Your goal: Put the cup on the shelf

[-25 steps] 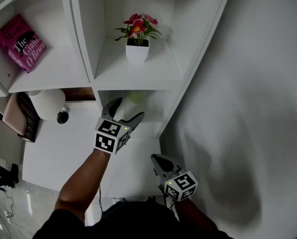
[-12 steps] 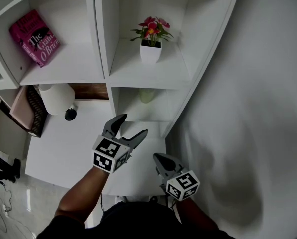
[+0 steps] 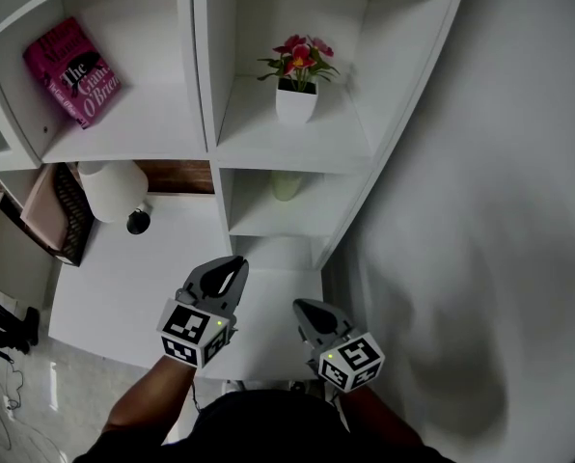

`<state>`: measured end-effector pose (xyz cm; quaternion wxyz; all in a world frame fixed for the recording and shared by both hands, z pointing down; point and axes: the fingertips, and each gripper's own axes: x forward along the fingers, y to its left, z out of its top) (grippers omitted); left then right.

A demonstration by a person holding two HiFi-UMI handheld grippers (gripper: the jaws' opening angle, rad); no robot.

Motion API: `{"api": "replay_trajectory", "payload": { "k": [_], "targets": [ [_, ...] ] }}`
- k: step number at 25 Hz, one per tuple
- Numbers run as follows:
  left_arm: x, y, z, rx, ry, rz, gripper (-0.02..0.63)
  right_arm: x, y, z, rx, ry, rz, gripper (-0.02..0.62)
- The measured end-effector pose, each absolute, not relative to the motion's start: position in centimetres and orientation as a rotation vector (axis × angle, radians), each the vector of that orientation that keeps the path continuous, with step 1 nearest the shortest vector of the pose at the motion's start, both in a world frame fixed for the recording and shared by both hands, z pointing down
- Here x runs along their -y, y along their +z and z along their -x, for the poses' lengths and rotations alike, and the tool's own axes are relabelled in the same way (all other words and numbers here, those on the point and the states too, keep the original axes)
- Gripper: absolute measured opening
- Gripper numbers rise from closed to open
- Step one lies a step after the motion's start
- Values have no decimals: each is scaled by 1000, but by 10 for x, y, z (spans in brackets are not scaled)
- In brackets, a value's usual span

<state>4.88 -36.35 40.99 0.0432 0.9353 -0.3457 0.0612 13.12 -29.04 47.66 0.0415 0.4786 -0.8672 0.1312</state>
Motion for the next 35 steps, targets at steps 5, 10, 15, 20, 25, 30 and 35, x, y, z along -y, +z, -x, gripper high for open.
{"api": "replay_trajectory", "payload": {
  "k": [5,10,15,20,25,30,35],
  "targets": [
    [344,427,-37,1020,178,-2836,9,288,475,-129,2666,384,-1451,5],
    [322,444,-29,980,207,-2839,9,287,477,-135,2680,433,-1459,5],
    [308,457,-20,970,250,-2834,9,284,479,-138,2667,421,-1458,5],
    [298,465,-17,959,264,-2812,9,281,481,-138,2657,411,-1472,5],
    [290,468,-21,953,260,-2811,9,277,482,-133,2663,415,-1477,5],
    [285,467,-27,947,249,-2798,9,276,481,-129,2679,407,-1467,5],
    [283,464,-32,938,240,-2823,9,278,477,-131,2691,404,-1479,5]
  ]
}}
